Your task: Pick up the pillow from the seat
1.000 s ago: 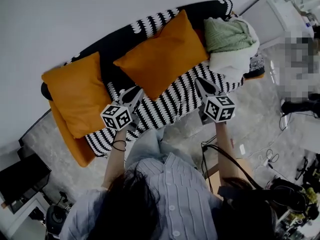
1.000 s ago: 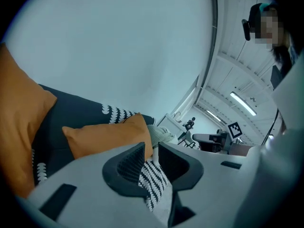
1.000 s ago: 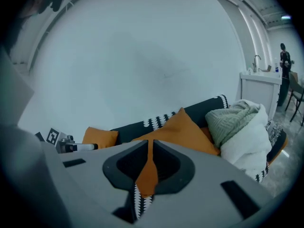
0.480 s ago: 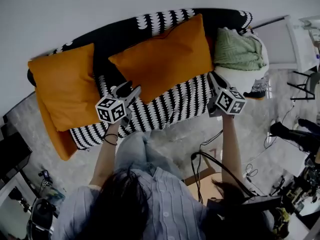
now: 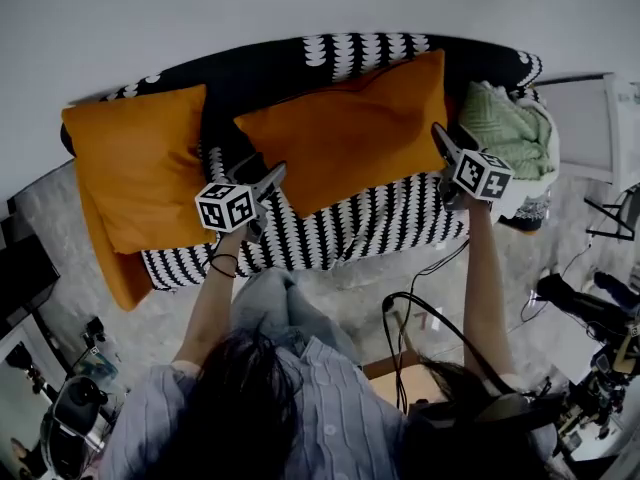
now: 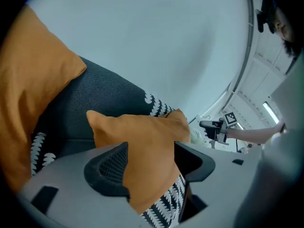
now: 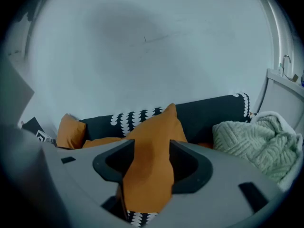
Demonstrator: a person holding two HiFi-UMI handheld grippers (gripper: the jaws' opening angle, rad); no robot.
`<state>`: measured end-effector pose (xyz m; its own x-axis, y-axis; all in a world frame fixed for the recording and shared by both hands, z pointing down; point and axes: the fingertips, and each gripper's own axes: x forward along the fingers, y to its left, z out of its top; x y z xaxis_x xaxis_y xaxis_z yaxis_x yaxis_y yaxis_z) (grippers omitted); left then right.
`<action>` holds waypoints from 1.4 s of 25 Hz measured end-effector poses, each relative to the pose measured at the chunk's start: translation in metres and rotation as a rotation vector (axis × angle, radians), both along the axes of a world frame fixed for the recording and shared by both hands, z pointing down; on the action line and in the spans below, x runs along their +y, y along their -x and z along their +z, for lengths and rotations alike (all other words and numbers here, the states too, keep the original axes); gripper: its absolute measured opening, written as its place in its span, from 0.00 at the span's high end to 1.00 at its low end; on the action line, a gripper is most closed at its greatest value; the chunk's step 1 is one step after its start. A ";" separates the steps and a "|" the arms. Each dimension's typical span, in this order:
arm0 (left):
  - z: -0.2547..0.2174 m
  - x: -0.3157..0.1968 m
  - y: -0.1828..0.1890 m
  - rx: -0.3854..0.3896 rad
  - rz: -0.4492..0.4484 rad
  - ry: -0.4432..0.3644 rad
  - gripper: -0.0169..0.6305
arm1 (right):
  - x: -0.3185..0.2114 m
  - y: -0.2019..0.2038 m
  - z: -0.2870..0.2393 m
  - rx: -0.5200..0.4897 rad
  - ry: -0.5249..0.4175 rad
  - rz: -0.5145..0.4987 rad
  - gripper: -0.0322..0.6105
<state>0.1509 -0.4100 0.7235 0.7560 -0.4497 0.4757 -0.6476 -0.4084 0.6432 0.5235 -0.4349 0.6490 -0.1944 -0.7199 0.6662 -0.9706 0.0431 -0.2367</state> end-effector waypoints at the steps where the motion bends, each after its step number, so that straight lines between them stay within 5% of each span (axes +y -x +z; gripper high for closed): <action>1: 0.006 -0.004 0.003 -0.004 -0.019 0.016 0.51 | -0.008 -0.002 0.006 0.013 0.018 -0.012 0.60; 10: 0.064 -0.040 0.025 -0.085 -0.171 0.148 0.40 | -0.067 -0.034 0.050 0.182 0.195 -0.106 0.47; 13: 0.075 -0.049 0.030 -0.017 -0.272 0.194 0.40 | -0.079 -0.032 0.059 0.198 0.239 -0.131 0.46; 15: 0.077 -0.052 0.019 0.046 -0.267 0.209 0.40 | -0.083 -0.031 0.065 0.219 0.259 -0.163 0.46; 21: 0.091 -0.064 0.010 -0.011 -0.221 0.224 0.40 | -0.089 -0.023 0.078 0.142 0.303 -0.187 0.47; 28: 0.107 -0.074 0.002 -0.020 -0.217 0.252 0.41 | -0.085 -0.010 0.096 0.130 0.358 -0.183 0.64; 35: 0.103 -0.069 -0.005 -0.046 -0.167 0.271 0.60 | -0.069 -0.003 0.082 0.081 0.319 -0.109 0.81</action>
